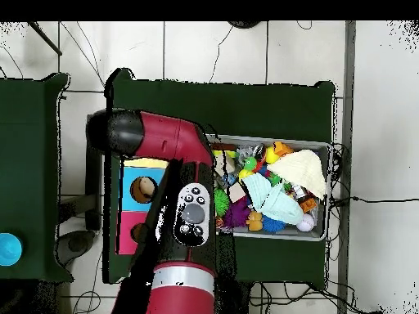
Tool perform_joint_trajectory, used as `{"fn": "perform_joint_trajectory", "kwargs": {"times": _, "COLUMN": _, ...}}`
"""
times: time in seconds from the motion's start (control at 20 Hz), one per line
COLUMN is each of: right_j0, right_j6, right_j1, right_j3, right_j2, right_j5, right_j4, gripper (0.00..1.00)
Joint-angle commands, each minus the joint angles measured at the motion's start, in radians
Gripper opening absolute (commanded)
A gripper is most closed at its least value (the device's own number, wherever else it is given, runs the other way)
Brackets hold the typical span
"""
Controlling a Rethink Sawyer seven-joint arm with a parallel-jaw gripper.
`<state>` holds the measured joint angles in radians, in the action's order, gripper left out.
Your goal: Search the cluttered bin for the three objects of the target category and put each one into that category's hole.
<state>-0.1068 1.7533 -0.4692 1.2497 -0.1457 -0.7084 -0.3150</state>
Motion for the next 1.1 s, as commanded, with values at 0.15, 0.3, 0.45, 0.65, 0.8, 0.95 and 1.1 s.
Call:
{"fn": "perform_joint_trajectory", "kwargs": {"times": 0.15, "right_j0": 0.012, "right_j6": 0.123, "right_j1": -0.118, "right_j3": -0.019, "right_j2": 0.027, "right_j5": -0.138, "right_j4": 0.025, "gripper": 0.0}}
{"fn": "perform_joint_trajectory", "kwargs": {"times": 0.3, "right_j0": 0.025, "right_j6": 0.128, "right_j1": -0.126, "right_j3": -0.048, "right_j2": 0.025, "right_j5": -0.154, "right_j4": 0.024, "gripper": 0.0}}
{"fn": "perform_joint_trajectory", "kwargs": {"times": 0.45, "right_j0": 0.035, "right_j6": 0.144, "right_j1": -0.125, "right_j3": -0.094, "right_j2": 0.018, "right_j5": -0.165, "right_j4": 0.023, "gripper": 0.0}}
{"fn": "perform_joint_trajectory", "kwargs": {"times": 0.65, "right_j0": 0.041, "right_j6": 0.158, "right_j1": -0.126, "right_j3": -0.146, "right_j2": -0.005, "right_j5": -0.212, "right_j4": 0.035, "gripper": 0.0}}
{"fn": "perform_joint_trajectory", "kwargs": {"times": 0.8, "right_j0": 0.058, "right_j6": 0.146, "right_j1": -0.127, "right_j3": -0.172, "right_j2": -0.007, "right_j5": -0.228, "right_j4": 0.039, "gripper": 0.0}}
{"fn": "perform_joint_trajectory", "kwargs": {"times": 0.95, "right_j0": 0.087, "right_j6": 0.123, "right_j1": -0.115, "right_j3": -0.221, "right_j2": -0.005, "right_j5": -0.252, "right_j4": 0.047, "gripper": 0.0}}
{"fn": "perform_joint_trajectory", "kwargs": {"times": 1.1, "right_j0": 0.114, "right_j6": 0.11, "right_j1": -0.113, "right_j3": -0.24, "right_j2": 0.0, "right_j5": -0.268, "right_j4": 0.049, "gripper": 0.0}}
